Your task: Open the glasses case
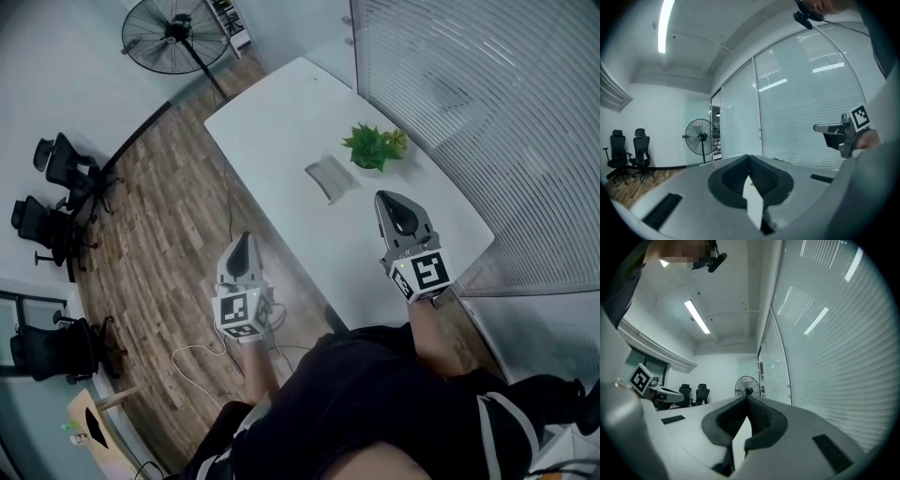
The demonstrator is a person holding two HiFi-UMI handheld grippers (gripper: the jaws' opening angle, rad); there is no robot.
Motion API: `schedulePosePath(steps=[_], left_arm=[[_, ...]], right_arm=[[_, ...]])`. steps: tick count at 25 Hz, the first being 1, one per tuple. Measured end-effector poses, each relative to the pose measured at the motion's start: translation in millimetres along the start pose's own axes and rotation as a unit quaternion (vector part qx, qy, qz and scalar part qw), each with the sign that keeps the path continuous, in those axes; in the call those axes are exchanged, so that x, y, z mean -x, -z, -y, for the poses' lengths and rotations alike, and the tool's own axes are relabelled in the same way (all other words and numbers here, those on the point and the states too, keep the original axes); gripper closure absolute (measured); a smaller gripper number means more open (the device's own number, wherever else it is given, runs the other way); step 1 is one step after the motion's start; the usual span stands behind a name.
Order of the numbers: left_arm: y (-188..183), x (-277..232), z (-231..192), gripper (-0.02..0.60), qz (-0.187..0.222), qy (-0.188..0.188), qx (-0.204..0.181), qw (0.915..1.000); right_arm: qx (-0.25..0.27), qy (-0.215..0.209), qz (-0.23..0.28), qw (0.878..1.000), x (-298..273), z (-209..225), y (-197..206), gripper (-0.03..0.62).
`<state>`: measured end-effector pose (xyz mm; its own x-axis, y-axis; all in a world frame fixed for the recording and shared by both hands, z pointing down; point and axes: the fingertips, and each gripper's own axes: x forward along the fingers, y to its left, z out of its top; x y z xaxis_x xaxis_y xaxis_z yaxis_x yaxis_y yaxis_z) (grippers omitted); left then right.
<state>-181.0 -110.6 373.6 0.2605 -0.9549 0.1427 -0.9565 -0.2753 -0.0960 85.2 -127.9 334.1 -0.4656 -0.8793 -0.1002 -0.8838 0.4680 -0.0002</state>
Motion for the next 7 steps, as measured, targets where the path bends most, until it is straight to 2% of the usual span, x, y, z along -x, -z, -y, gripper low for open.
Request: schedulePosePath(steps=[7], left_arm=[[2.0, 1.3, 3.6, 0.582, -0.003, 0.002, 0.002, 1.0000]], right_arm=[[-0.003, 0.005, 0.002, 1.000, 4.0, 4.1, -2.8, 0.579]])
